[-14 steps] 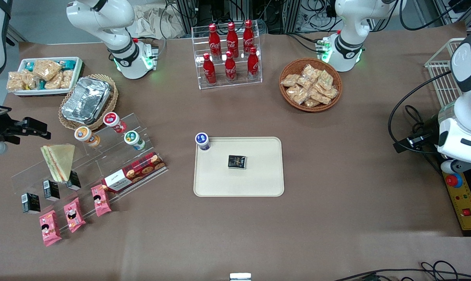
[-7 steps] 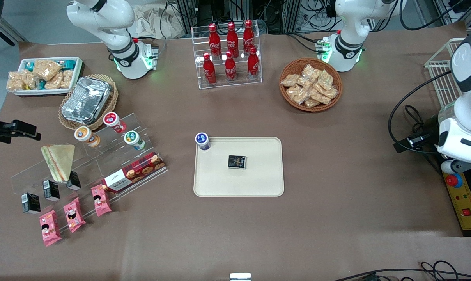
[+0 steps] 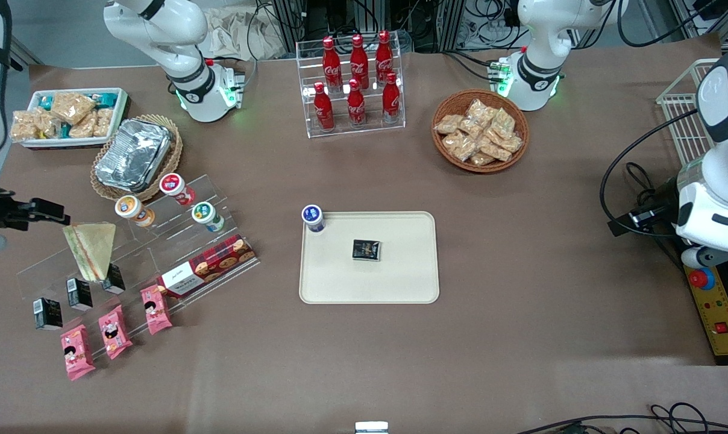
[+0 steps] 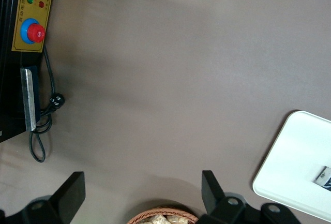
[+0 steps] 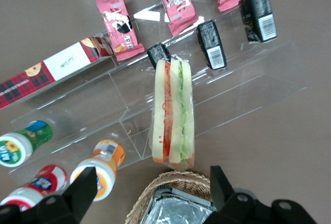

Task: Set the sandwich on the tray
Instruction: 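Lower the right gripper over the sandwich and close on it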

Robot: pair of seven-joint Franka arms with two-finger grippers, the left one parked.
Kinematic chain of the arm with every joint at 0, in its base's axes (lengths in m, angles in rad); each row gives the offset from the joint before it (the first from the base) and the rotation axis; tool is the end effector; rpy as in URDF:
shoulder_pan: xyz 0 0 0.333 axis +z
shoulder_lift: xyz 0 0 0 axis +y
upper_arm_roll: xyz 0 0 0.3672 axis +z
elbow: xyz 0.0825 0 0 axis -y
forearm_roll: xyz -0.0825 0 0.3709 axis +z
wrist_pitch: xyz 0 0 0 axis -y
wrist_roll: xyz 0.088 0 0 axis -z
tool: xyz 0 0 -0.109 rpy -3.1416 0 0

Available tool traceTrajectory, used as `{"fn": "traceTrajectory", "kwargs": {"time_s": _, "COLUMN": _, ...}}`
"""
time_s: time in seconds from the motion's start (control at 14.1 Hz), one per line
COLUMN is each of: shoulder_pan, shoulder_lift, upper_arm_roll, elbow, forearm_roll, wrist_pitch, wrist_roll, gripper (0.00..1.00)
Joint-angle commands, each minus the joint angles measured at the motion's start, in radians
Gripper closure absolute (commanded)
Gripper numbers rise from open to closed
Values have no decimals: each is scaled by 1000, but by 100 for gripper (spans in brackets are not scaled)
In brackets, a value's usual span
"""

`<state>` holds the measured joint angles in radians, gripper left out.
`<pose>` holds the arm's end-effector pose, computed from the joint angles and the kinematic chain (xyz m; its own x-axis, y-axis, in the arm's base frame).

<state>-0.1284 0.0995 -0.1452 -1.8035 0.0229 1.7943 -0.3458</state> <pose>0.5517 -0.1494 0.5299 0.9928 0.0676 -0.0986 0.0636 -0.9970 -0.0433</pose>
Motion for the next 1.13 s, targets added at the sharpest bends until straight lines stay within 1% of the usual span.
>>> {"fn": "traceTrajectory", "kwargs": {"time_s": 0.0, "shoulder_pan": -22, "shoulder_lift": -21, "upper_arm_roll": 6, "elbow": -75, "forearm_roll": -11, "wrist_pitch": 68, "wrist_roll": -30, "gripper": 3}}
{"fn": "traceTrajectory", "kwargs": {"time_s": 0.14, "shoulder_pan": -28, "shoulder_lift": -20, "upper_arm_roll": 6, "elbow": -126, "forearm_roll": -11, "wrist_pitch": 137, "wrist_roll": -64, "gripper": 3}}
{"fn": "traceTrajectory", "kwargs": {"time_s": 0.42, "shoulder_pan": -27, "shoulder_lift": -12, "upper_arm_roll": 7, "elbow": -197, "forearm_roll": -11, "wrist_pitch": 224, "wrist_roll": -68, "gripper": 3}}
{"fn": "traceTrajectory", "kwargs": {"time_s": 0.57, "shoulder_pan": -28, "shoulder_lift": -10, "upper_arm_roll": 7, "elbow": -261, "forearm_roll": -11, "wrist_pitch": 319, "wrist_roll": -70, "gripper": 3}}
{"fn": "traceTrajectory", "kwargs": {"time_s": 0.78, "shoulder_pan": -28, "shoulder_lift": 3, "upper_arm_roll": 7, "elbow": -269, "forearm_roll": -11, "wrist_pitch": 339, "wrist_roll": -71, "gripper": 5}}
{"fn": "traceTrajectory", "kwargs": {"time_s": 0.85, "shoulder_pan": -28, "shoulder_lift": 8, "upper_arm_roll": 7, "elbow": -269, "forearm_roll": -11, "wrist_pitch": 341, "wrist_roll": -71, "gripper": 14}}
{"fn": "traceTrajectory", "kwargs": {"time_s": 0.99, "shoulder_pan": -31, "shoulder_lift": 14, "upper_arm_roll": 7, "elbow": -267, "forearm_roll": -11, "wrist_pitch": 341, "wrist_roll": -100, "gripper": 51}}
{"fn": "traceTrajectory", "kwargs": {"time_s": 1.06, "shoulder_pan": -34, "shoulder_lift": 16, "upper_arm_roll": 7, "elbow": -264, "forearm_roll": -11, "wrist_pitch": 336, "wrist_roll": -104, "gripper": 61}}
